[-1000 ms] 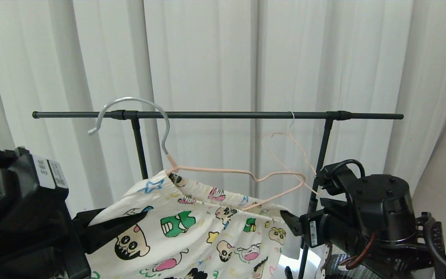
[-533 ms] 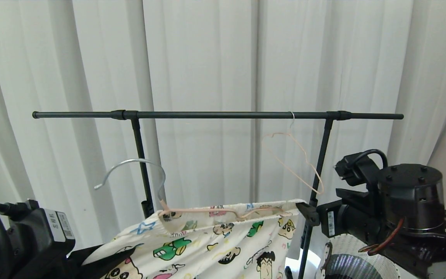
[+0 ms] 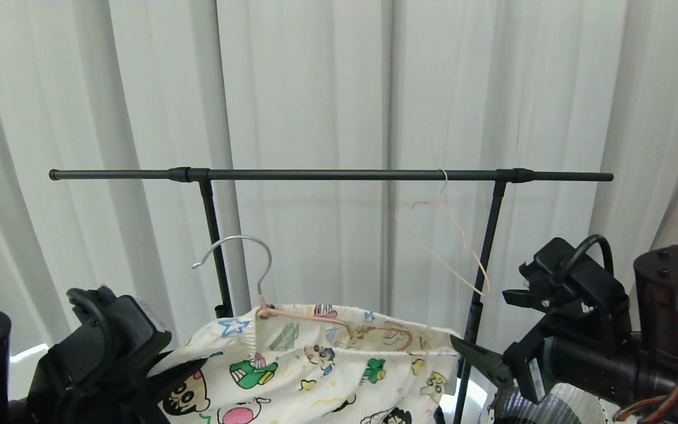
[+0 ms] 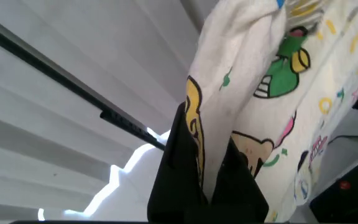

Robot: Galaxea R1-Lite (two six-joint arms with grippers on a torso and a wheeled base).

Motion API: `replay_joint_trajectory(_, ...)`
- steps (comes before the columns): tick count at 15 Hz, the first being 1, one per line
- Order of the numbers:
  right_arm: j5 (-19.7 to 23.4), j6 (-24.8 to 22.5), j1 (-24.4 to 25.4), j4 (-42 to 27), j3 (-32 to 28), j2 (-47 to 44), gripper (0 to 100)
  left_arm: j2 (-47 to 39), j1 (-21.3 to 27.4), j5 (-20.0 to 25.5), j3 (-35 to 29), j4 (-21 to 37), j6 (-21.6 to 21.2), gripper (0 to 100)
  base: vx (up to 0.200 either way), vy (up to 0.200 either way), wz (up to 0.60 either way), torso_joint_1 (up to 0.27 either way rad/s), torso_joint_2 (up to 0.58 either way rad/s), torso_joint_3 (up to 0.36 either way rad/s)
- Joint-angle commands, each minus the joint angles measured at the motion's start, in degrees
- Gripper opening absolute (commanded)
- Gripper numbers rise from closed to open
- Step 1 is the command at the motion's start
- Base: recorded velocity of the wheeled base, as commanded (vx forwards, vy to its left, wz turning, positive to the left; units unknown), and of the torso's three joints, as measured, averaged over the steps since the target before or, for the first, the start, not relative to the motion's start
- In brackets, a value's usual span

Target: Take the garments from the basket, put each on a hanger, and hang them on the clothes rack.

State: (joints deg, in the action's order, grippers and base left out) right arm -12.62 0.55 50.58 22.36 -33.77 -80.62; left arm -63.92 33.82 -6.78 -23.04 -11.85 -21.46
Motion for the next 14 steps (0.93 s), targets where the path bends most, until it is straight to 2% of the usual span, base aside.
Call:
replay_joint_trajectory(1, 0.31, -2.04, 5.06, -0.82, 0.37, 3.80, 100, -2.88, 0.11, 0.01, -1.66, -0.10, 0.71, 0, 0.000, 0.000, 0.00, 0.000, 0.00, 0.000)
replay_joint_trajectory(3, 0.49, -3.98, 8.40, -2.23, 0.81, 4.85, 100, -2.71, 1.52, 0.19, -1.74, -1.42, 2.56, 0, 0.000, 0.000, 0.00, 0.000, 0.00, 0.000)
replay_joint_trajectory(5, 2.07, -5.65, 9.19, -3.46, 0.55, 5.12, 100, -2.71, 4.77, 0.36, -1.31, -5.11, 5.02, 0, 0.000, 0.000, 0.00, 0.000, 0.00, 0.000)
replay_joint_trajectory(9, 8.13, -11.45, 9.01, -6.36, -2.09, 5.21, 100, -0.86, 12.50, 1.15, 3.53, -6.87, 3.00, 0, 0.000, 0.000, 0.00, 0.000, 0.00, 0.000)
replay_joint_trajectory(12, 13.67, -15.49, 9.27, -10.84, -3.59, 6.00, 100, -0.42, 16.46, 1.15, 4.06, -7.05, 2.65, 0, 0.000, 0.000, 0.00, 0.000, 0.00, 0.000)
replay_joint_trajectory(14, 18.15, -17.07, 10.68, -16.47, -6.57, 5.65, 100, -0.51, 19.01, 1.15, 4.06, -9.86, 2.65, 0, 0.000, 0.000, 0.00, 0.000, 0.00, 0.000)
